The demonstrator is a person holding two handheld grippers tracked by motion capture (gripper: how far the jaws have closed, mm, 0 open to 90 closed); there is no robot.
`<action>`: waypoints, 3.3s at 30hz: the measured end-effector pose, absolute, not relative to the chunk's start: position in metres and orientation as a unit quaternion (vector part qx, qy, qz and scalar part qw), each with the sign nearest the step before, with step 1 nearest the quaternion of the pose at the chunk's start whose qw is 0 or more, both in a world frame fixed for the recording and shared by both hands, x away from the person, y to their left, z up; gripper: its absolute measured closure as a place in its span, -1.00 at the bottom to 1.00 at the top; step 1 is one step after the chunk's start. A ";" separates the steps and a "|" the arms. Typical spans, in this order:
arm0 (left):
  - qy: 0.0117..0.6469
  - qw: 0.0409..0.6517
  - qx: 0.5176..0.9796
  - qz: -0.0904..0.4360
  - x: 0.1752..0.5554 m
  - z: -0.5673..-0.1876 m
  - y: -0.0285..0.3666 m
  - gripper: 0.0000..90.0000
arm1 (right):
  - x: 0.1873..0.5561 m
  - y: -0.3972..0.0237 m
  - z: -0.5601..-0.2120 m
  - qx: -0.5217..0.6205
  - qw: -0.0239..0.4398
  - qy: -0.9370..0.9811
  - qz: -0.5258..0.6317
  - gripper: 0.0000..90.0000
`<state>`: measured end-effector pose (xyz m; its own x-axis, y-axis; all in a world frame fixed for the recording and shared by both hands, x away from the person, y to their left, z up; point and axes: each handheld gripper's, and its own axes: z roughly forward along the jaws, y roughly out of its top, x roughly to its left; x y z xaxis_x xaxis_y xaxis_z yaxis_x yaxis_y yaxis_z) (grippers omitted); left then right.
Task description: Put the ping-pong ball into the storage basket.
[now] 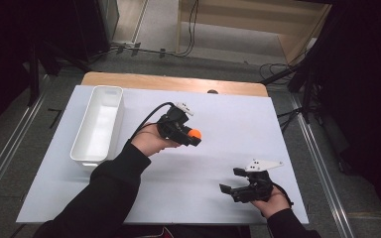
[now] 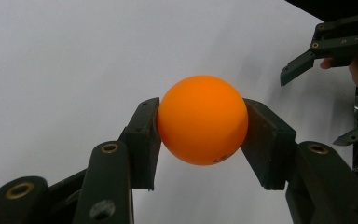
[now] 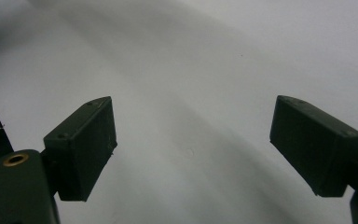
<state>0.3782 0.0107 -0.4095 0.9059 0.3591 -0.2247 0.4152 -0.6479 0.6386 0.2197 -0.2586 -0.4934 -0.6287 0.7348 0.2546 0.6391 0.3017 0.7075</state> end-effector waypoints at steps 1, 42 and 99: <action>0.212 0.362 0.907 -0.038 0.378 -0.408 0.012 0.13 | 0.220 -0.259 -0.493 0.427 0.058 0.804 0.409 -0.71; 0.252 0.369 0.895 -0.021 0.390 -0.385 0.060 0.13 | 0.222 -0.259 -0.495 0.421 0.056 0.806 0.412 -0.71; 0.347 0.367 0.861 0.065 0.402 -0.362 0.150 0.13 | 0.220 -0.255 -0.492 0.420 0.062 0.808 0.409 -0.71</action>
